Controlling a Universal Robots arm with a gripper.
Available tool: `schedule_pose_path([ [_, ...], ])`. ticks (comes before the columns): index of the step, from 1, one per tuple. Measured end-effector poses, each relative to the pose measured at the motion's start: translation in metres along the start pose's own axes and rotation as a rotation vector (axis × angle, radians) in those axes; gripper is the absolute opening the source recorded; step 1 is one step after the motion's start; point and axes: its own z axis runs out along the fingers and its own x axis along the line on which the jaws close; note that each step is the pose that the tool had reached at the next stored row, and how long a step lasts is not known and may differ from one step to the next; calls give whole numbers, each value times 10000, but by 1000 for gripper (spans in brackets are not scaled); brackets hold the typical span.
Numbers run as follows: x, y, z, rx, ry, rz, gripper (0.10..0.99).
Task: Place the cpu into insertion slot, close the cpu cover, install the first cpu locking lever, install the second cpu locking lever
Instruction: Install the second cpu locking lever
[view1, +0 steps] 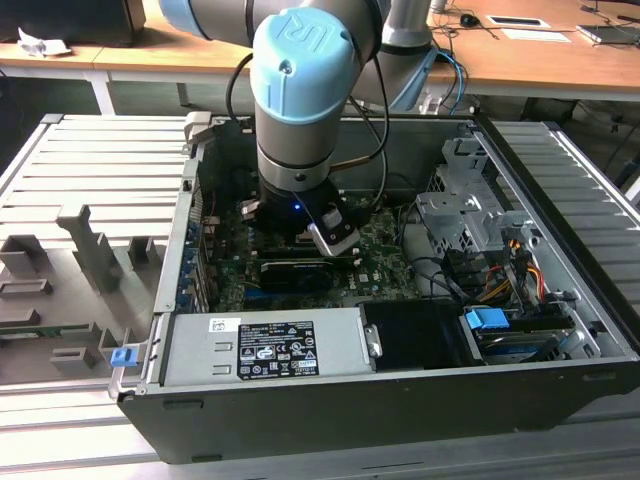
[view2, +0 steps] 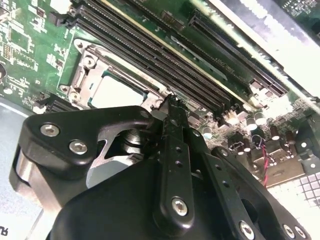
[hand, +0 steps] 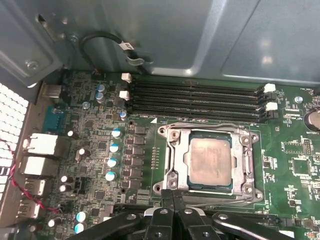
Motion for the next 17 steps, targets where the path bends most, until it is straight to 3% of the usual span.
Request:
schedule_pose_path([
  [2,8,-35,-4,-78,-8,-1,106],
  [11,57,-68,90,-276,-23,4,106],
  [17,59,-91,161,-558,-44,4,106],
])
